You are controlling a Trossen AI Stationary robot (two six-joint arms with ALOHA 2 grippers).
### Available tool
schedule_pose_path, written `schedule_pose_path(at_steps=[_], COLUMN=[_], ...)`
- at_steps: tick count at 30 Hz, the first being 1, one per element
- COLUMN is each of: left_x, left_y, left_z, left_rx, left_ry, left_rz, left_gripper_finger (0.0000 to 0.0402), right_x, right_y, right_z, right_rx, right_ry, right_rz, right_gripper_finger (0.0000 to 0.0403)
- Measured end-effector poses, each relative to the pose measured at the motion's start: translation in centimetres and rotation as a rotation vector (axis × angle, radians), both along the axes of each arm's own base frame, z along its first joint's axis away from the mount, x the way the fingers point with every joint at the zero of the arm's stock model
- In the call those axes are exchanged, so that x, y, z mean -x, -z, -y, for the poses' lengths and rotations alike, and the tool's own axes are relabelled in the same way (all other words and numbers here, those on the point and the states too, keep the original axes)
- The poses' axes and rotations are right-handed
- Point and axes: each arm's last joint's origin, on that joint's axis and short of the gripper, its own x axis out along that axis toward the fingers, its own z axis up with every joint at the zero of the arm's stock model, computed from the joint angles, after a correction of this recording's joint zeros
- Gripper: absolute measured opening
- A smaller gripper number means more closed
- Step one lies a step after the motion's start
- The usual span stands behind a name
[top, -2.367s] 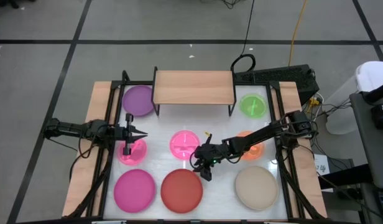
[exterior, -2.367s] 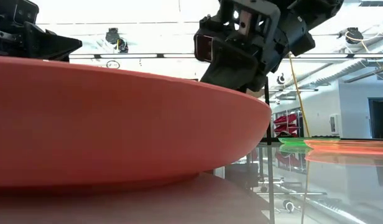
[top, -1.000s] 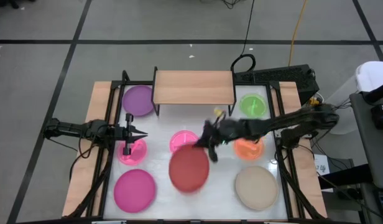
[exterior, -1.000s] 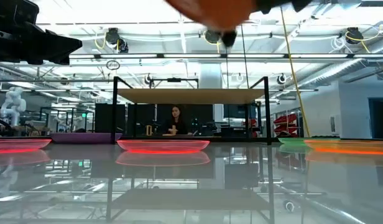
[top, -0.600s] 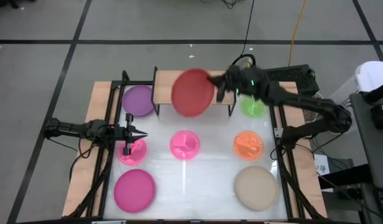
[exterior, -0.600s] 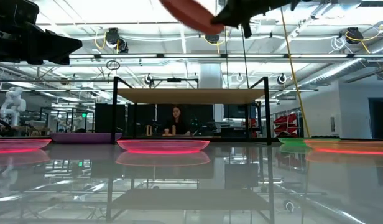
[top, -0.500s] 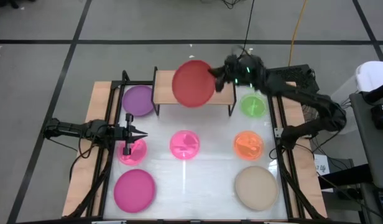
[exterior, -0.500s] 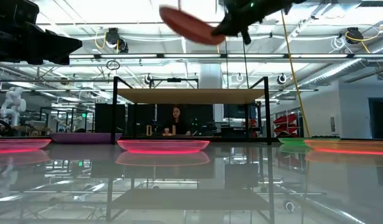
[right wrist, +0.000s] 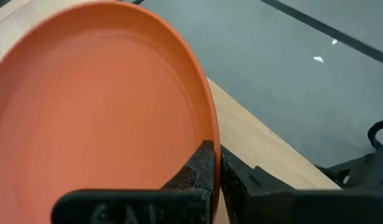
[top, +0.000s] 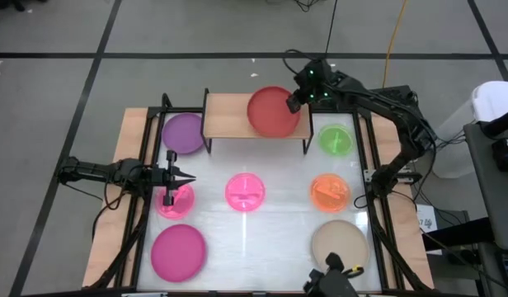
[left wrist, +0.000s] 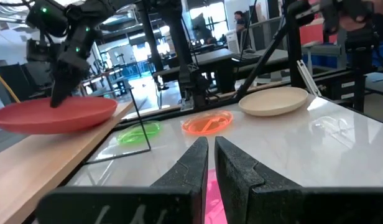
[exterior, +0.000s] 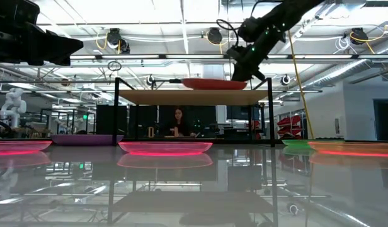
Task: Place and stack plates onto a shelf
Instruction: Put the orange plate on the shelf
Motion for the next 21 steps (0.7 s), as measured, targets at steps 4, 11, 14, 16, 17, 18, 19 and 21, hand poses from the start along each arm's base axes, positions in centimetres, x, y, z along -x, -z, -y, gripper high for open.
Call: schedule_pose_path(at_steps=[4, 11, 14, 16, 17, 18, 19, 21], left_x=[0.0, 0.0, 0.0, 0.0, 0.0, 0.0, 0.0, 0.0], left_y=[0.0, 0.0, 0.0, 0.0, 0.0, 0.0, 0.0, 0.0], left_z=[0.0, 0.0, 0.0, 0.0, 0.0, 0.0, 0.0, 0.0], left_rx=[0.000, 0.000, 0.000, 0.000, 0.000, 0.000, 0.000, 0.000], left_ry=[0.000, 0.000, 0.000, 0.000, 0.000, 0.000, 0.000, 0.000], left_rz=[0.000, 0.000, 0.000, 0.000, 0.000, 0.000, 0.000, 0.000], left_gripper_finger=[0.0035, 0.0035, 0.0035, 0.0035, 0.0035, 0.0035, 0.0035, 0.0035], right_x=[0.2, 0.9, 1.0, 1.0, 1.0, 1.0, 1.0, 1.1], right_y=[0.6, 0.9, 0.9, 0.9, 0.8, 0.8, 0.7, 0.3], right_z=[0.6, 0.9, 1.0, 1.1, 1.1, 1.0, 1.0, 0.9], right_rx=[-0.009, -0.018, 0.001, 0.012, 0.013, 0.017, 0.025, 0.059], right_ry=[0.020, 0.041, 0.068, 0.061, 0.060, 0.057, 0.047, 0.024], right_rz=[-0.005, -0.041, -0.059, -0.068, -0.068, -0.067, -0.067, -0.063], right_gripper_finger=[0.0006, 0.0030, 0.0043, 0.0054, 0.0060, 0.0066, 0.0074, 0.0090])
